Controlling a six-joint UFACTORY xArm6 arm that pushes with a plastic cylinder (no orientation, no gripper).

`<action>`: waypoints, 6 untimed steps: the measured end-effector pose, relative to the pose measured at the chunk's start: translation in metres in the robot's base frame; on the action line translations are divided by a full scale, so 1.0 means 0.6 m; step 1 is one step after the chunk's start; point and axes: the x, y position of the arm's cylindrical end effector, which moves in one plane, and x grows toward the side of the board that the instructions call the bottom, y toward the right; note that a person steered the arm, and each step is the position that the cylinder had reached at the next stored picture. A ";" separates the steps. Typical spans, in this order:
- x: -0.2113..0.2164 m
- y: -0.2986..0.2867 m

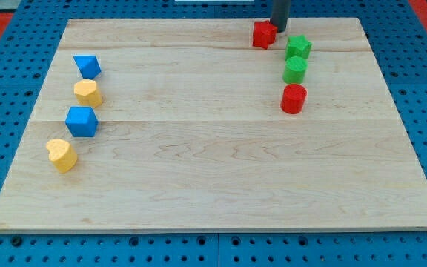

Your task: Move the red star slightly down

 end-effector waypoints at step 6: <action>0.039 -0.044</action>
